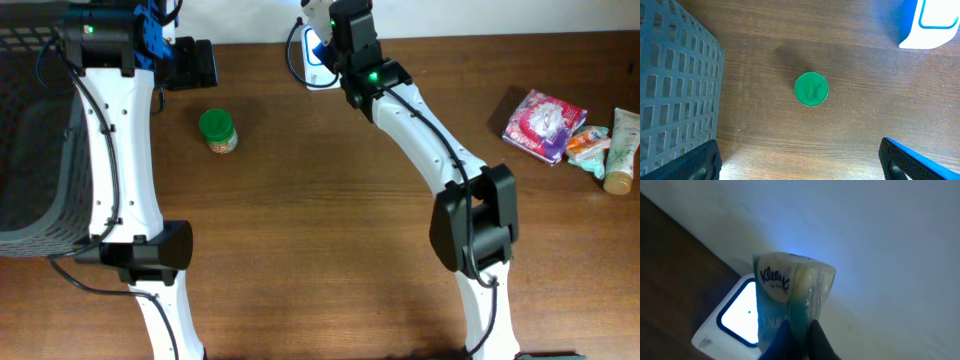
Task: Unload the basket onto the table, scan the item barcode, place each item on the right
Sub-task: 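Lift the mint pack and hold it at the scanner, then carry the mint pack to the right edge and release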
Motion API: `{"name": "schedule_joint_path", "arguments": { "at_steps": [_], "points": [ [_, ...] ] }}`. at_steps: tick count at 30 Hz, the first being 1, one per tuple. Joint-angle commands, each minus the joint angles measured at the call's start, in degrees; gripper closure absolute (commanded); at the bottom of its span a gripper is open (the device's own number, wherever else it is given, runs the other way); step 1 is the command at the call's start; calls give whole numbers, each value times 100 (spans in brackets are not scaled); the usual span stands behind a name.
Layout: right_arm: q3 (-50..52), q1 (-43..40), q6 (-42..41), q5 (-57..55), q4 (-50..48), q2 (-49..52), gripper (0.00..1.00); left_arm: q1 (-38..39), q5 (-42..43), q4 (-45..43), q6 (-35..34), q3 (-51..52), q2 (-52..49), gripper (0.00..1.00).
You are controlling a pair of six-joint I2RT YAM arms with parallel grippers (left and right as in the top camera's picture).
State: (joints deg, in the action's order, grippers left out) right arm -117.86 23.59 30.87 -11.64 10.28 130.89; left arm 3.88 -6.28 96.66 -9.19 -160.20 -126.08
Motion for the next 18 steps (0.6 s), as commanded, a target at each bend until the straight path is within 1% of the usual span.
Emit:
{"name": "schedule_joint_path", "arguments": {
  "at_steps": [1, 5, 6, 8, 10, 11, 13, 14, 16, 17, 18],
  "points": [
    [-70, -31, 46, 138, -76, 535, 96, -31, -46, 4, 31, -66, 63, 1],
    [-72, -33, -7, 125, -72, 577, 96, -31, -46, 4, 31, -66, 63, 1],
    [-76, -37, -210, 15, -92, 575, 96, -31, -46, 4, 31, -66, 63, 1],
    [-157, -55, -981, -546, -68, 457, 96, -31, -46, 4, 31, -66, 63, 1],
    [-249, -129, -1646, -520, 52, 199, 96, -31, -46, 4, 31, -66, 63, 1],
    [-317, -271, -2105, -514, 249, -103, 96, -31, -46, 4, 31, -66, 63, 1],
    [-326, -522, -2597, -518, 590, -470, 96, -31, -46, 4, 31, -66, 63, 1],
    [-326, -693, -2918, -516, 903, -678, 96, -31, -46, 4, 31, -66, 63, 1],
    [-326, -1338, -3650, -514, 2122, -1178, 96, -31, -46, 4, 31, -66, 63, 1],
    [-326, -1829, -3738, -529, 3134, -1397, 96, -31, -46, 4, 31, -66, 63, 1],
    [-326, -2052, -3740, -557, 3595, -1423, 96, -31, -46, 4, 31, -66, 63, 1]
  ]
}}
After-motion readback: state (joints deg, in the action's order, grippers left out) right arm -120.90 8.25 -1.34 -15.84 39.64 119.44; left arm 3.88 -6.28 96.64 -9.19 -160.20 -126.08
